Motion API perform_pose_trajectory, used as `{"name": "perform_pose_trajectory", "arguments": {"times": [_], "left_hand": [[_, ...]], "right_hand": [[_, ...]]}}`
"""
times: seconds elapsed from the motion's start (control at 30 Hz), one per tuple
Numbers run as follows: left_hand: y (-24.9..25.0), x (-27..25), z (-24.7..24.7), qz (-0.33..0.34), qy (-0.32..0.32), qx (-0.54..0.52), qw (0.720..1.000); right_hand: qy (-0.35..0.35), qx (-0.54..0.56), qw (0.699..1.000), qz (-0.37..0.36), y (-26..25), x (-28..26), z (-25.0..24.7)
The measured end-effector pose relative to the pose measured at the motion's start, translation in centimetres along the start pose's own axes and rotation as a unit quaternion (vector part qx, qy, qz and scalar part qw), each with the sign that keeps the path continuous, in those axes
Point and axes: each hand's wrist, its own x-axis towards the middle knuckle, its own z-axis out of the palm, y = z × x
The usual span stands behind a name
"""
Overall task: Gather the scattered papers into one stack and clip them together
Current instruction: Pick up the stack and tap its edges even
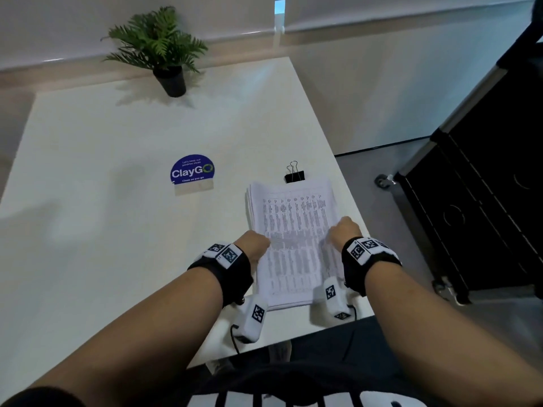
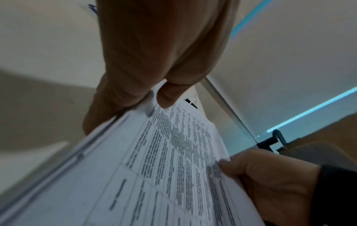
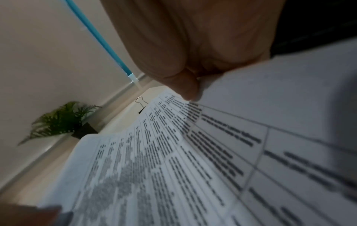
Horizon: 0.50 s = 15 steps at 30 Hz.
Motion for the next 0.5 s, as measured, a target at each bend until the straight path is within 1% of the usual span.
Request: {"name": "perform_pose_trajectory", "arguments": {"times": [0.07,0.1,0.13,0.17,0.23,0.27,0.33,0.4,0.43,0.5], "left_hand": [[-1.0,0.2,-1.7,-0.009,0.021,0.001,1.000],[-1.5,0.1,-2.7,-0.009,0.032,-0.005,0.999],[-2.0,0.0,-3.8,-0.003,0.046,-0.021,0.999],[-2.2,-0.4,-4.9,0.005,0.067,-0.036,0.997],[-2.1,-1.6,-7.5,0.045,0.086,-0.115,0.989],[-1.7,-2.5,-9.5,0.079,0.104,-0.154,0.979],[-0.8,-3.8,-13.5,0.162,0.163,-0.186,0.955],[0.2,-5.4,-17.2,0.238,0.214,-0.212,0.923],[0.9,-6.5,-18.5,0.273,0.230,-0.228,0.906],[2.3,-9.0,-20.5,0.318,0.256,-0.260,0.875]], "right_hand": [[-0.058,0.004,0.998,-0.019,-1.1,-0.5,0.7],[-0.071,-0.001,0.997,-0.033,-1.8,-0.9,1.1],[-0.076,0.001,0.996,-0.048,-2.6,-1.2,1.5],[-0.078,0.018,0.994,-0.078,-3.7,-1.6,1.9],[-0.053,0.093,0.982,-0.155,-5.9,-2.3,2.3],[-0.038,0.145,0.969,-0.198,-8.0,-3.0,2.2],[-0.020,0.234,0.934,-0.270,-12.0,-5.0,1.4],[-0.011,0.293,0.894,-0.338,-16.3,-7.2,0.3],[-0.008,0.314,0.876,-0.367,-18.1,-8.3,-0.2],[-0.007,0.349,0.842,-0.412,-21.1,-9.9,-0.6]]}}
